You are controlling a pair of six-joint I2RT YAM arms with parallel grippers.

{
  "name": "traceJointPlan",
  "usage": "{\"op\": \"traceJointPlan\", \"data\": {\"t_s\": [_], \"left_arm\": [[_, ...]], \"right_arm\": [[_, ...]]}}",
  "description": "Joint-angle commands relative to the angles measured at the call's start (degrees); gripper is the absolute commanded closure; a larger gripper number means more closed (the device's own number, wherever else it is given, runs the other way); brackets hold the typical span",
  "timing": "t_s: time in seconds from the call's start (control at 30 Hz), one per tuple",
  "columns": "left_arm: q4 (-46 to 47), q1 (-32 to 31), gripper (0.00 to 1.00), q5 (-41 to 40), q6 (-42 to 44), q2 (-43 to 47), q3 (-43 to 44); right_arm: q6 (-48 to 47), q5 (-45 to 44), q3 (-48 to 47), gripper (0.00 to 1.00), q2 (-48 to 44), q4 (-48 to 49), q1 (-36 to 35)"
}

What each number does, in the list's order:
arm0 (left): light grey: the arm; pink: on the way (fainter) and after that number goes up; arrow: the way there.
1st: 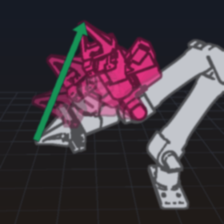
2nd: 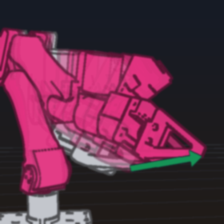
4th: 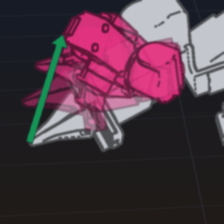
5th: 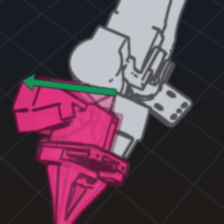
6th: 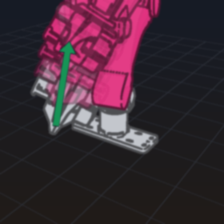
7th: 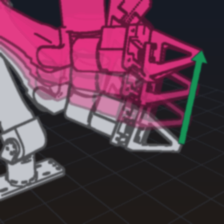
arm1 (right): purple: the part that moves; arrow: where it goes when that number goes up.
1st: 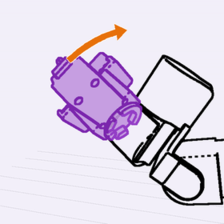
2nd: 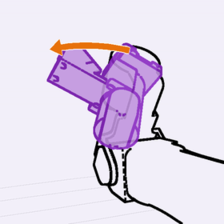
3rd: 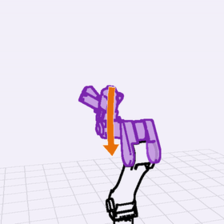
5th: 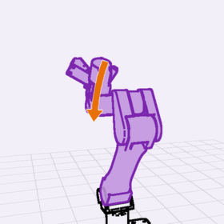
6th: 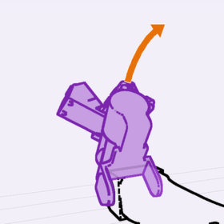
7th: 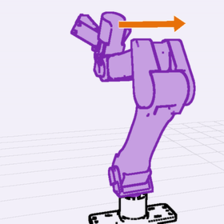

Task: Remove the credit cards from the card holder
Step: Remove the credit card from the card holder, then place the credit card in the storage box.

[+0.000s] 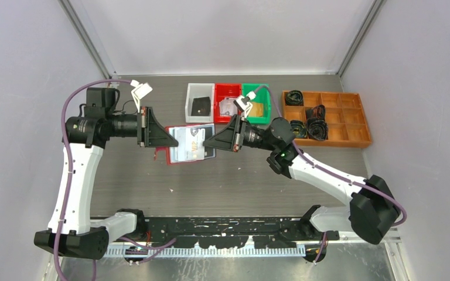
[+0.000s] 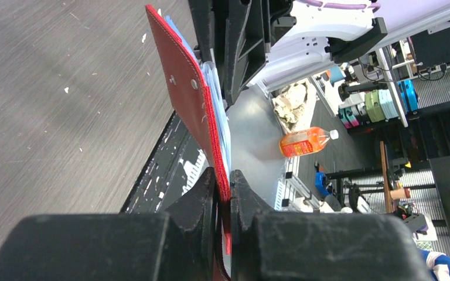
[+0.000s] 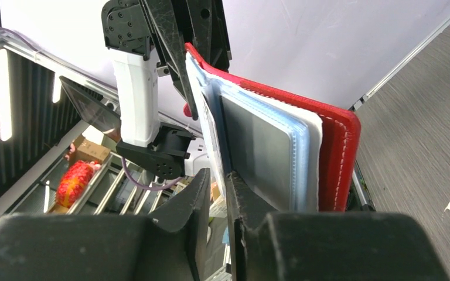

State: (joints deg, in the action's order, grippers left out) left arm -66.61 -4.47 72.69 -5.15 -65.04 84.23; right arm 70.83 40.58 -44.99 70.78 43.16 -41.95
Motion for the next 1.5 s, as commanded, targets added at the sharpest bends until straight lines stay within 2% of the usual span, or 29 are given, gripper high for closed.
{"op": "traceJointPlan", "data": {"t_s": [0.0, 0.1, 0.37, 0.43, 0.53, 0.67, 0.93, 1.13, 1.3, 1.47], "left_arm": [[4.7, 0.4, 1.00, 2.0, -3.1, 0.6, 1.4], [5.3, 0.4, 1.00, 2.3, -4.0, 0.7, 1.3], [6.6, 0.5, 1.00, 3.0, -5.6, 1.0, 1.3], [6.8, 0.5, 1.00, 3.0, -5.7, 1.0, 1.3], [6.8, 0.6, 1.00, 3.0, -5.9, 0.9, 1.4], [7.0, 0.8, 1.00, 3.0, -5.8, 1.0, 1.6], [6.8, 1.3, 1.00, 3.6, -5.6, 1.1, 2.1], [6.6, 1.5, 1.00, 4.0, -5.4, 1.3, 2.0], [7.0, 1.5, 1.00, 4.2, -5.3, 2.0, 1.8], [7.5, 1.6, 1.00, 4.1, -5.7, 2.7, 2.2]], "right_arm": [[4.9, -1.0, -0.5, 0.71, 2.7, 11.1, -1.0], [6.6, -1.0, -0.8, 0.65, 4.5, 14.4, -1.4], [7.3, -1.1, -1.0, 0.60, 5.9, 16.8, -2.5], [7.8, -1.2, -1.1, 0.68, 6.1, 17.6, -2.5], [7.8, -1.2, -1.0, 0.89, 5.4, 17.8, -2.5], [5.0, -1.0, -0.7, 0.93, 2.6, 13.2, -1.9], [-1.7, 1.0, 0.6, 0.99, -7.2, -3.6, 6.4], [-8.6, 0.9, -7.2, 0.99, -8.8, -22.1, 15.9], [-23.1, -7.9, -22.2, 0.99, 1.1, -47.2, 21.5], [-32.8, -16.4, -35.3, 0.99, 16.6, -58.2, 22.7]]}}
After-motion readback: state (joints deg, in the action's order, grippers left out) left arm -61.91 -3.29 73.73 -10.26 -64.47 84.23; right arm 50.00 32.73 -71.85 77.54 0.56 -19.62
